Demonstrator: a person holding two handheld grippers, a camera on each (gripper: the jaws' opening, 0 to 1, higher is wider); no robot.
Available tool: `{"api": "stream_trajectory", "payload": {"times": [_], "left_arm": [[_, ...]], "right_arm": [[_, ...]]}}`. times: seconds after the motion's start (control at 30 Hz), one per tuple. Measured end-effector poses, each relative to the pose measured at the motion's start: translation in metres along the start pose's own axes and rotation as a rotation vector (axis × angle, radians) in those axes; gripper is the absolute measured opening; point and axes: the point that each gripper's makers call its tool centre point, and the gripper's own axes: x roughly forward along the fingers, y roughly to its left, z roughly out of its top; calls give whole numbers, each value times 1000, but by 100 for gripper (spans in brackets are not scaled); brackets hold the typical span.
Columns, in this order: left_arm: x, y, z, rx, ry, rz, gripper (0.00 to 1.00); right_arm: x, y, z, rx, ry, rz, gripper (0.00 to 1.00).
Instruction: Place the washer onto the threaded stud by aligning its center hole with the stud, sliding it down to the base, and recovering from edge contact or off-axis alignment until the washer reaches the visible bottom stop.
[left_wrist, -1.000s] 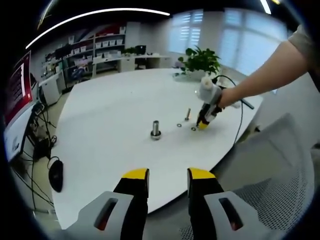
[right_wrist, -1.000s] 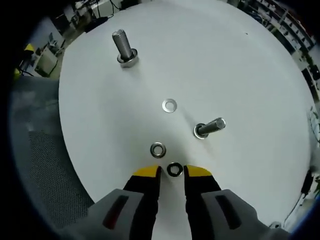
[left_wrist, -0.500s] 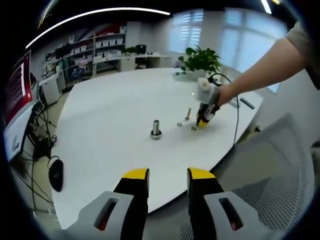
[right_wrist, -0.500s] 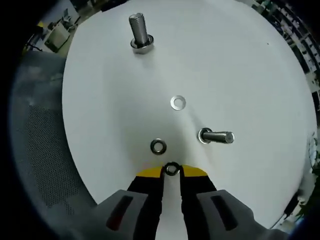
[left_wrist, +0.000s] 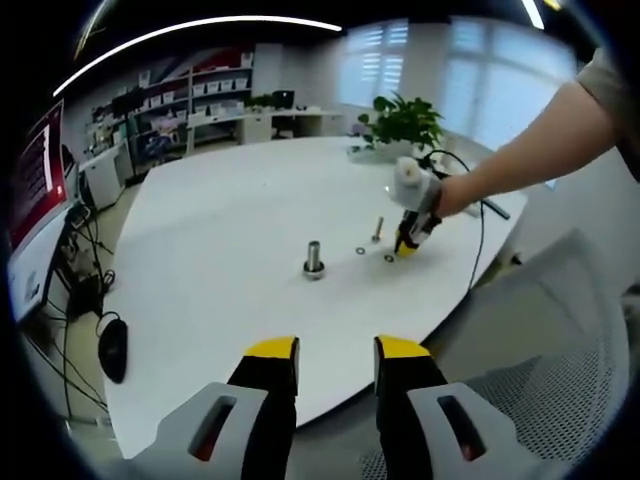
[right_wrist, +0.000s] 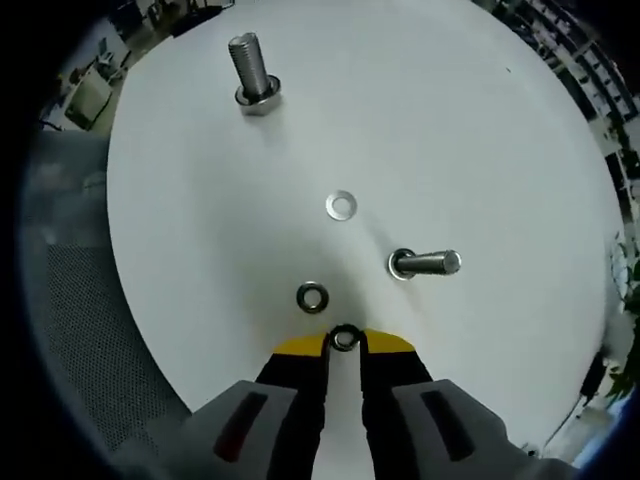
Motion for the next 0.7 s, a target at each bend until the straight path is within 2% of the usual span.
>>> {"api": "stream_trajectory", "payload": {"times": [0.33,0.47,0.7], "left_arm": [[0,0,0,5,1,1,28],[-1,0,0,3,0,3,28],[0,0,1,7,-2,1,28]], "right_arm": [[-5,-2,-5,50,-28,-8,13],[-17,-10,3,91,-74,-16,13],[-35,-25,14,93,-120,-35,13]]}}
